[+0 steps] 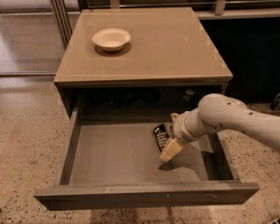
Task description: Pick rxbar chocolate from top drawer and place on counter
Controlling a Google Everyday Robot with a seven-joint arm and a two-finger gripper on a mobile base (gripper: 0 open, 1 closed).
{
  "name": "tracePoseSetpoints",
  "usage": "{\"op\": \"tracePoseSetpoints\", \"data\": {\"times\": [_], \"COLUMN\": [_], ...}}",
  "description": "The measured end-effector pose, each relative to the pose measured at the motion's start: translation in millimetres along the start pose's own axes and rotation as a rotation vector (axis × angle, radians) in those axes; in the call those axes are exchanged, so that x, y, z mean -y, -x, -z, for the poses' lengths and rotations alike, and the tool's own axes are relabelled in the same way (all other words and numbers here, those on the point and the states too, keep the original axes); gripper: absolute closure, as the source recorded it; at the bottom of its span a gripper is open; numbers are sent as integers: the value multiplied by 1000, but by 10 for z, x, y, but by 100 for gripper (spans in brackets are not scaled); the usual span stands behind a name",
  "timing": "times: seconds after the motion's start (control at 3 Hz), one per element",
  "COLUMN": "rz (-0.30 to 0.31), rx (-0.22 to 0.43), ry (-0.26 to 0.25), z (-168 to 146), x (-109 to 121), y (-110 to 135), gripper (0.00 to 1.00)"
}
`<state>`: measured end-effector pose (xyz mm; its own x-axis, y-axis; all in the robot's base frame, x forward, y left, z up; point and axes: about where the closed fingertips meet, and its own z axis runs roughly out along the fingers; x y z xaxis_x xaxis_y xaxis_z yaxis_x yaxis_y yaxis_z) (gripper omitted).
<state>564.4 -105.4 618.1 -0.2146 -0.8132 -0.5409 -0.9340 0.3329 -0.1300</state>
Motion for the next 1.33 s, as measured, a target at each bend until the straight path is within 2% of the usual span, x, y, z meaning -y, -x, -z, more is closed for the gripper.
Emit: {"op": "tracePoseSetpoints", "data": {"times": [0.67, 1.33], "rz": [-4, -69], "rx": [-19, -78], "ry": [8, 50], "z": [-261, -438], "x": [92, 128], "y": [-117, -279], "gripper": [0, 4]}}
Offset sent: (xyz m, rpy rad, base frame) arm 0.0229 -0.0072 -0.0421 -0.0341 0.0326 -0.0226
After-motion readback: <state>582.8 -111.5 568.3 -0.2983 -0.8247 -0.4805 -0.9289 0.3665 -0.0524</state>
